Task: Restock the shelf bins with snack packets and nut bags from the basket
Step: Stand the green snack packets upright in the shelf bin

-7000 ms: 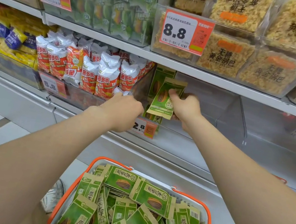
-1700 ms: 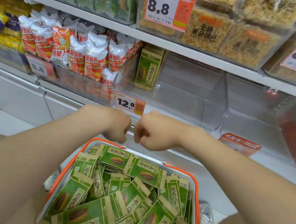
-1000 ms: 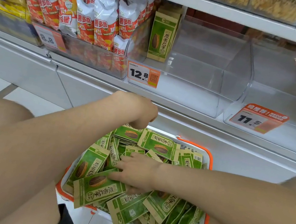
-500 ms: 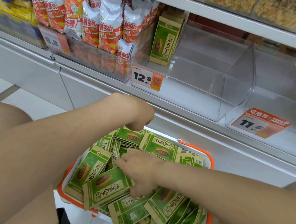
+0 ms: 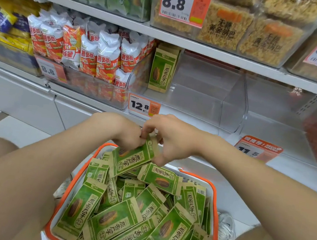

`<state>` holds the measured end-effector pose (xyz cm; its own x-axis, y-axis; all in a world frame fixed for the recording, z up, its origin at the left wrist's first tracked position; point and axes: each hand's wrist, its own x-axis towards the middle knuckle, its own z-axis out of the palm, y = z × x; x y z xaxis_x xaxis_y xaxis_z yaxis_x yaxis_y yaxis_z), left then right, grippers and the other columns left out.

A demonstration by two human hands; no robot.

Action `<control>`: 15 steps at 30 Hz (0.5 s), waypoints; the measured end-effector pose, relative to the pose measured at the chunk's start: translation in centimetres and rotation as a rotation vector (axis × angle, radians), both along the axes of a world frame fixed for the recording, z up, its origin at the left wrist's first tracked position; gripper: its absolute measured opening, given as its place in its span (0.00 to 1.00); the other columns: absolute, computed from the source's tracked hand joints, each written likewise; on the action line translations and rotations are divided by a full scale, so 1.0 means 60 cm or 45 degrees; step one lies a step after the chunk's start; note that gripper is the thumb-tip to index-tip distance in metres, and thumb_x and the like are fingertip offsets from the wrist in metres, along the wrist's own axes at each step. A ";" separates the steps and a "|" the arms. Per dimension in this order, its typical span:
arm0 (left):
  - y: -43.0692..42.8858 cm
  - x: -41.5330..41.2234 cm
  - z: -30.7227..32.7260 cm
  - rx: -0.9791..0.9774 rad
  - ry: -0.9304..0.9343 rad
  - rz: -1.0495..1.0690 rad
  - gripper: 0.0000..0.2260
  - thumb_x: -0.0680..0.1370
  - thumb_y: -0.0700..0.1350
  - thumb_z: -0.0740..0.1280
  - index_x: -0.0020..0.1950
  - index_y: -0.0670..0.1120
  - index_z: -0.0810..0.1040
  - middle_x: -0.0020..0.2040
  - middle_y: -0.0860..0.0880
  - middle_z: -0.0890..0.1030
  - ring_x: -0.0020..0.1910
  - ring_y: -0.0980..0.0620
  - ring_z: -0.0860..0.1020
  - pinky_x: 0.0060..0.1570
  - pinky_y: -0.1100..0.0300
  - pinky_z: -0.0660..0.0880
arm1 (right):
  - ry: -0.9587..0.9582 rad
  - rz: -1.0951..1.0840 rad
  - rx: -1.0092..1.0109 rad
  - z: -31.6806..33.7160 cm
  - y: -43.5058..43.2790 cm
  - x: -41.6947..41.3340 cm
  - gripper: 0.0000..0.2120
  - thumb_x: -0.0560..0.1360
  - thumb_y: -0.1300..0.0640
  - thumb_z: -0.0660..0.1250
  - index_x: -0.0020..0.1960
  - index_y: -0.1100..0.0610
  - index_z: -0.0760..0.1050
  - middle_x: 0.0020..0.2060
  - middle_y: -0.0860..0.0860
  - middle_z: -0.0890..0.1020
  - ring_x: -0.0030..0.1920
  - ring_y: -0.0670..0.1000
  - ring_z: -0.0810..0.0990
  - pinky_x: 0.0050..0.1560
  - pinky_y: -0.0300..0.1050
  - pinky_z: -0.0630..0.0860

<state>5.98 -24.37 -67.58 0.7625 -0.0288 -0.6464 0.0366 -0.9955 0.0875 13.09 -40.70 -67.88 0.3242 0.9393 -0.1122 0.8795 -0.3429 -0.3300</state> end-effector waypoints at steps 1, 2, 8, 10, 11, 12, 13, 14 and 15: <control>0.002 0.001 0.005 -0.086 -0.050 0.049 0.21 0.89 0.52 0.51 0.42 0.50 0.76 0.47 0.48 0.83 0.52 0.46 0.80 0.66 0.47 0.73 | 0.037 -0.018 0.040 0.009 -0.005 0.005 0.29 0.60 0.55 0.84 0.59 0.53 0.79 0.53 0.48 0.78 0.43 0.39 0.75 0.45 0.37 0.75; 0.002 0.001 0.014 -0.176 -0.109 0.107 0.21 0.89 0.53 0.51 0.42 0.50 0.75 0.44 0.49 0.82 0.50 0.46 0.79 0.65 0.49 0.73 | 0.089 -0.042 0.079 0.015 -0.009 0.012 0.29 0.61 0.58 0.84 0.60 0.53 0.79 0.55 0.48 0.78 0.42 0.36 0.77 0.42 0.33 0.73; 0.012 0.008 0.034 -0.836 -0.599 0.655 0.14 0.86 0.57 0.61 0.60 0.52 0.82 0.51 0.48 0.86 0.52 0.47 0.83 0.57 0.50 0.78 | 0.425 -0.207 0.405 0.052 -0.029 0.047 0.37 0.69 0.66 0.76 0.74 0.47 0.71 0.66 0.48 0.75 0.34 0.52 0.80 0.40 0.43 0.80; 0.008 0.010 0.038 -1.081 -0.743 0.830 0.12 0.85 0.54 0.64 0.55 0.49 0.84 0.47 0.47 0.88 0.47 0.46 0.85 0.51 0.50 0.80 | 0.588 -0.352 0.566 0.057 -0.032 0.056 0.38 0.70 0.66 0.76 0.76 0.47 0.69 0.64 0.51 0.77 0.37 0.54 0.80 0.40 0.44 0.80; 0.005 0.013 0.039 -1.183 -0.788 0.912 0.11 0.85 0.52 0.65 0.53 0.49 0.84 0.45 0.47 0.88 0.45 0.47 0.85 0.48 0.52 0.80 | 0.675 -0.454 0.634 0.059 -0.031 0.059 0.35 0.72 0.66 0.75 0.75 0.49 0.71 0.62 0.53 0.79 0.40 0.53 0.81 0.43 0.45 0.81; 0.000 0.016 0.040 -1.280 -0.824 0.978 0.10 0.85 0.51 0.66 0.52 0.48 0.84 0.44 0.47 0.88 0.44 0.47 0.85 0.46 0.54 0.80 | 0.755 -0.557 0.676 0.060 -0.030 0.061 0.28 0.73 0.64 0.76 0.71 0.52 0.75 0.58 0.55 0.83 0.43 0.52 0.83 0.45 0.47 0.83; -0.003 0.019 0.039 -1.364 -0.855 1.034 0.09 0.85 0.50 0.66 0.50 0.48 0.83 0.43 0.47 0.87 0.43 0.48 0.85 0.44 0.55 0.79 | 0.813 -0.642 0.694 0.061 -0.027 0.062 0.20 0.75 0.62 0.76 0.66 0.56 0.80 0.54 0.56 0.86 0.46 0.53 0.85 0.48 0.49 0.84; -0.010 0.021 0.040 -1.428 -0.875 1.075 0.09 0.85 0.49 0.66 0.49 0.48 0.82 0.41 0.48 0.87 0.41 0.49 0.84 0.43 0.55 0.79 | 0.838 -0.707 0.698 0.062 -0.025 0.061 0.12 0.77 0.59 0.76 0.60 0.58 0.83 0.50 0.57 0.87 0.48 0.55 0.86 0.50 0.51 0.85; -0.015 0.024 0.038 -1.468 -0.887 1.108 0.09 0.85 0.49 0.65 0.48 0.48 0.81 0.39 0.48 0.86 0.40 0.49 0.84 0.43 0.55 0.78 | 0.834 -0.756 0.702 0.062 -0.023 0.059 0.08 0.78 0.58 0.76 0.55 0.60 0.85 0.47 0.57 0.88 0.48 0.57 0.86 0.51 0.52 0.85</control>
